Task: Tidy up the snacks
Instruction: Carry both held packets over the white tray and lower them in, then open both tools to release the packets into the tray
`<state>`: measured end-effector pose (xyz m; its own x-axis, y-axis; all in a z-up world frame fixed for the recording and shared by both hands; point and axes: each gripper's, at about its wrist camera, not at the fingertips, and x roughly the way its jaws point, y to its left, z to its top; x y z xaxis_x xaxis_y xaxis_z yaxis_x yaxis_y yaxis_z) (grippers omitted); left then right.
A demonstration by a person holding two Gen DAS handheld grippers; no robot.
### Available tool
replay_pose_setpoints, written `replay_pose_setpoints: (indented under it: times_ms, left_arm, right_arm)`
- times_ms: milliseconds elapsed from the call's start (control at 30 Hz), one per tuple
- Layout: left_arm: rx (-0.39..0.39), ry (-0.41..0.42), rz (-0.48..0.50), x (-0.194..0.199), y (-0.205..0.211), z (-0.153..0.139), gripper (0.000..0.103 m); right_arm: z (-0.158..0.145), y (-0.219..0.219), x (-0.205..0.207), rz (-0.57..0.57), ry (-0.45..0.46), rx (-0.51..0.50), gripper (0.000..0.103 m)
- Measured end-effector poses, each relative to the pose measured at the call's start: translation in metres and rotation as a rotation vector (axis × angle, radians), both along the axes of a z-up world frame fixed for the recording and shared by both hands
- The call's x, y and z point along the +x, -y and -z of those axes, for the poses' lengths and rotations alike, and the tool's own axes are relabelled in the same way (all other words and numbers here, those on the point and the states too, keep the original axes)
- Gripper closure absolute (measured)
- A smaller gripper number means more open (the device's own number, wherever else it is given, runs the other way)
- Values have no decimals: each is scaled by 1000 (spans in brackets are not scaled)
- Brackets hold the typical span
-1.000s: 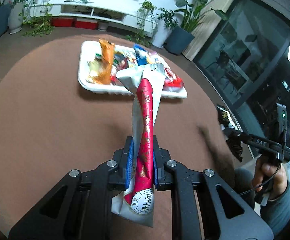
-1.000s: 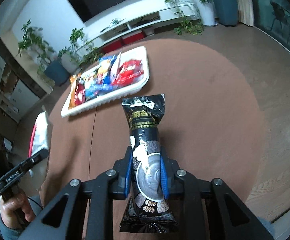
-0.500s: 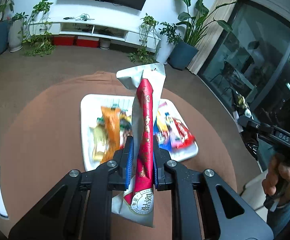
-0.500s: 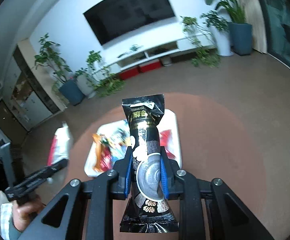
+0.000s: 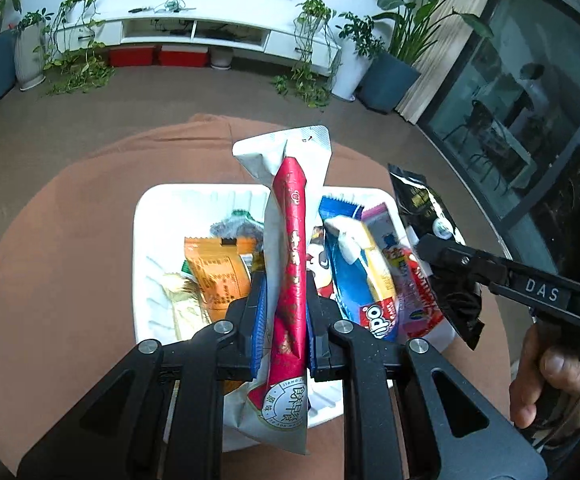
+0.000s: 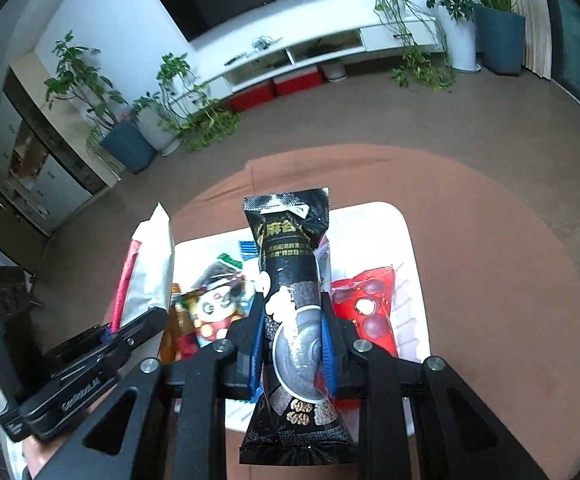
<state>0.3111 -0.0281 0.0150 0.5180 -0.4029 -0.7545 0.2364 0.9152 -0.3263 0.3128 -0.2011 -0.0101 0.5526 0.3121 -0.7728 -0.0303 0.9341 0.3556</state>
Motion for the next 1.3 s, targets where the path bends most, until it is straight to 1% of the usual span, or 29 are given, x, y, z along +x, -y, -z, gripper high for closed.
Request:
replay_pose_setpoints:
  times_ms: [167, 433, 467, 633, 767, 1000, 1033, 1200, 1267, 1300]
  left_arm:
    - [2, -16, -2, 6, 6, 19, 89]
    - [6, -35, 1, 16, 11, 34, 89]
    - [6, -40, 3, 11, 11, 34, 89]
    - [1, -55, -7, 17, 13, 43, 88]
    - [1, -58, -10, 19, 17, 48, 88]
    - [6, -55, -20, 22, 20, 59, 88]
    - [10, -54, -23, 22, 21, 59, 87]
    - [21, -43, -35, 16, 23, 58, 86]
    - [32, -38, -40, 14, 25, 55, 81]
    - [34, -33, -37, 11, 27, 53, 76]
  right_arm:
    - [14, -4, 4, -2, -13, -3, 77]
    - [25, -15, 16, -1, -37, -20, 77]
    - [27, -16, 17, -2, -39, -24, 77]
    - [33, -22, 18, 0, -47, -51, 77]
    - [47, -23, 20, 2, -69, -71, 77]
    - [54, -27, 19, -11, -70, -93, 77]
    - [55, -28, 20, -15, -69, -99, 77]
    - [51, -29, 17, -13, -70, -109, 73]
    - [46, -27, 15, -3, -57, -109, 66]
    - [44, -27, 14, -2, -49, -111, 65]
